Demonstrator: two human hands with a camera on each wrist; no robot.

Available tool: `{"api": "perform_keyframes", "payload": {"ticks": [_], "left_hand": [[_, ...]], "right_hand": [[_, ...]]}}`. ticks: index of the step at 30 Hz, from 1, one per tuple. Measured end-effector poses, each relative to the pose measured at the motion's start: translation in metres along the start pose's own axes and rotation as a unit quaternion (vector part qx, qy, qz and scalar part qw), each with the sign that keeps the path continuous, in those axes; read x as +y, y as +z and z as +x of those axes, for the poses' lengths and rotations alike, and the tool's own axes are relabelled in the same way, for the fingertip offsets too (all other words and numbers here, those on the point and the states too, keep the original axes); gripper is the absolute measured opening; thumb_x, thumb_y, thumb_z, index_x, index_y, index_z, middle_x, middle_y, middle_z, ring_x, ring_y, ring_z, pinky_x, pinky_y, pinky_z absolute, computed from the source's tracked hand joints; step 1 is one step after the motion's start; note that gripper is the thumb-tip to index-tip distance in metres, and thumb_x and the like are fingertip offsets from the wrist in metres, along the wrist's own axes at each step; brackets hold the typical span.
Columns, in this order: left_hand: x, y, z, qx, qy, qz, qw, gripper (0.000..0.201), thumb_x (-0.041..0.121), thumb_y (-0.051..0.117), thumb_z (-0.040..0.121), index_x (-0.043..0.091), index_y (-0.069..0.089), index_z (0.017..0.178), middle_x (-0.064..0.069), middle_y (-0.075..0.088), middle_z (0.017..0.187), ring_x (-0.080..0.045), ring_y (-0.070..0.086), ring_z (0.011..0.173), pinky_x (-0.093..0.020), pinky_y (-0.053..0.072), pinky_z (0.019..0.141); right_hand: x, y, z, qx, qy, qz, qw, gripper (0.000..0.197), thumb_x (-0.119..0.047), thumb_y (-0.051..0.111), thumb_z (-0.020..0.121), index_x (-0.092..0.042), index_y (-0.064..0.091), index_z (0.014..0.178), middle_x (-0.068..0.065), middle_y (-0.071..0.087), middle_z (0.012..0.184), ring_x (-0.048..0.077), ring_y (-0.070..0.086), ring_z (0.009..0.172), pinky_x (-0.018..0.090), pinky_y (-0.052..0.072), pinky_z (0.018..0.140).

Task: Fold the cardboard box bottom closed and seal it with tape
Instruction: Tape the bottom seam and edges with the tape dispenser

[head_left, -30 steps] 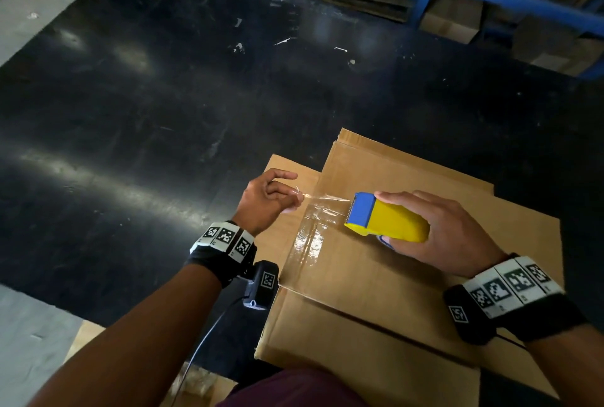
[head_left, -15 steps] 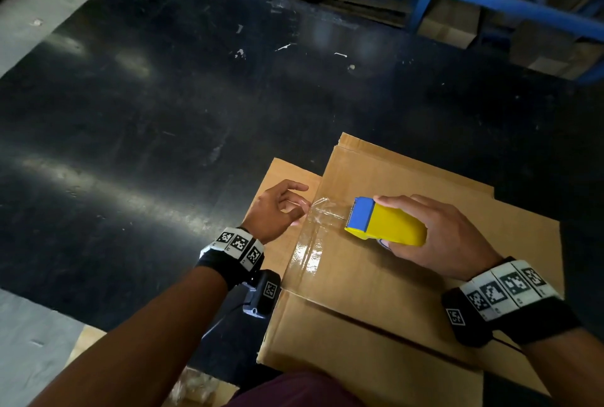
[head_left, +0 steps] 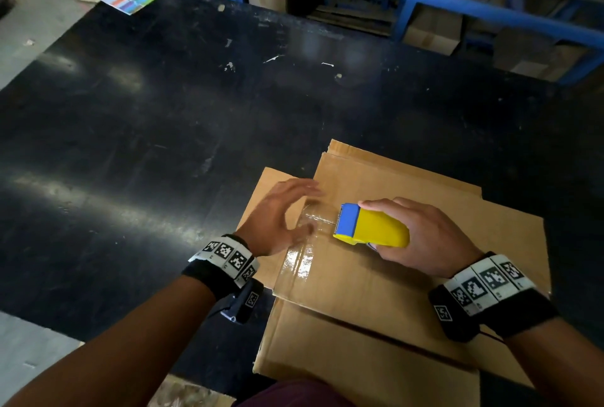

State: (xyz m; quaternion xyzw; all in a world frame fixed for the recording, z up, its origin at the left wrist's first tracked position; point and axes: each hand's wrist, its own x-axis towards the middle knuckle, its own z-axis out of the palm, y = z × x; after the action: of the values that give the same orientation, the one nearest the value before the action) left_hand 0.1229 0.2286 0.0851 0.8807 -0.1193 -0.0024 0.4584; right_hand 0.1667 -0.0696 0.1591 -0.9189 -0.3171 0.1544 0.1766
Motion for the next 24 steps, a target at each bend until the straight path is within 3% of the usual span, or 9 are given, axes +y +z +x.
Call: {"api": "perform_keyframes", "payload": {"ticks": [3, 5, 7, 10, 13, 18, 22, 24], "left_hand": [[0.006, 0.008, 0.008, -0.091, 0.013, 0.111, 0.99, 0.081, 0.069, 0.072, 0.081, 0.033, 0.047, 0.15, 0.016, 0.039, 0.16, -0.01, 0.031, 0.15, -0.048, 0.033, 0.118], [0.003, 0.01, 0.01, -0.113, 0.013, 0.182, 0.977, 0.091, 0.078, 0.066, 0.078, 0.034, 0.041, 0.153, 0.015, 0.036, 0.162, -0.011, 0.028, 0.152, -0.049, 0.032, 0.117], [0.002, 0.009, 0.012, -0.116, 0.01, 0.209, 0.971, 0.094, 0.082, 0.063, 0.076, 0.035, 0.039, 0.154, 0.016, 0.035, 0.163, -0.011, 0.027, 0.152, -0.048, 0.032, 0.117], [0.003, 0.008, 0.013, -0.118, 0.008, 0.223, 0.968, 0.094, 0.083, 0.063, 0.075, 0.036, 0.039, 0.153, 0.015, 0.035, 0.162, -0.013, 0.03, 0.15, -0.048, 0.032, 0.116], [0.006, 0.006, 0.015, -0.125, 0.008, 0.233, 0.964, 0.094, 0.082, 0.064, 0.075, 0.035, 0.04, 0.153, 0.012, 0.036, 0.161, -0.015, 0.033, 0.149, -0.049, 0.034, 0.116], [0.012, 0.005, 0.015, -0.142, -0.007, 0.236, 0.961, 0.099, 0.086, 0.057, 0.073, 0.032, 0.039, 0.155, 0.009, 0.035, 0.163, -0.018, 0.032, 0.149, -0.055, 0.036, 0.115], [0.027, 0.006, 0.017, -0.144, -0.03, 0.246, 0.958, 0.094, 0.071, 0.074, 0.074, 0.031, 0.043, 0.153, 0.008, 0.036, 0.162, -0.019, 0.036, 0.148, -0.053, 0.037, 0.115], [0.037, 0.007, 0.02, -0.148, -0.042, 0.263, 0.953, 0.091, 0.065, 0.08, 0.073, 0.03, 0.045, 0.15, 0.007, 0.038, 0.161, -0.02, 0.039, 0.145, -0.048, 0.038, 0.114]], "right_hand": [[0.001, -0.003, 0.001, -0.014, -0.011, 0.004, 1.0, 0.081, -0.063, 0.064, 0.073, -0.049, 0.032, 0.146, -0.012, 0.059, 0.128, 0.013, 0.061, 0.104, 0.032, 0.057, 0.082], [0.002, -0.007, -0.001, -0.023, -0.013, 0.011, 1.0, 0.077, -0.06, 0.066, 0.074, -0.052, 0.035, 0.144, -0.012, 0.058, 0.126, 0.012, 0.061, 0.102, 0.029, 0.056, 0.08], [0.004, -0.011, -0.005, -0.027, -0.009, 0.021, 0.999, 0.072, -0.054, 0.071, 0.076, -0.053, 0.04, 0.141, -0.014, 0.056, 0.115, 0.008, 0.058, 0.093, 0.018, 0.048, 0.073], [0.013, -0.023, -0.018, -0.031, -0.018, 0.03, 0.999, 0.068, -0.056, 0.069, 0.076, -0.051, 0.047, 0.141, -0.016, 0.054, 0.102, 0.007, 0.056, 0.088, 0.016, 0.043, 0.071], [0.039, -0.043, -0.045, -0.028, 0.002, 0.035, 0.999, 0.067, -0.058, 0.074, 0.077, -0.06, 0.046, 0.137, -0.017, 0.057, 0.101, 0.002, 0.057, 0.093, 0.014, 0.044, 0.075], [0.088, -0.074, -0.102, -0.054, 0.053, 0.039, 0.996, 0.076, -0.085, 0.057, 0.069, -0.065, 0.037, 0.139, -0.016, 0.058, 0.109, 0.005, 0.058, 0.099, 0.035, 0.053, 0.084], [0.107, -0.067, -0.121, -0.048, 0.048, 0.045, 0.997, 0.072, -0.08, 0.059, 0.073, -0.068, 0.034, 0.139, -0.018, 0.055, 0.106, -0.001, 0.054, 0.097, 0.026, 0.049, 0.08], [0.111, -0.056, -0.121, -0.043, 0.039, 0.041, 0.998, 0.07, -0.074, 0.059, 0.075, -0.066, 0.035, 0.14, -0.016, 0.052, 0.102, 0.001, 0.052, 0.092, 0.026, 0.047, 0.077]]}}
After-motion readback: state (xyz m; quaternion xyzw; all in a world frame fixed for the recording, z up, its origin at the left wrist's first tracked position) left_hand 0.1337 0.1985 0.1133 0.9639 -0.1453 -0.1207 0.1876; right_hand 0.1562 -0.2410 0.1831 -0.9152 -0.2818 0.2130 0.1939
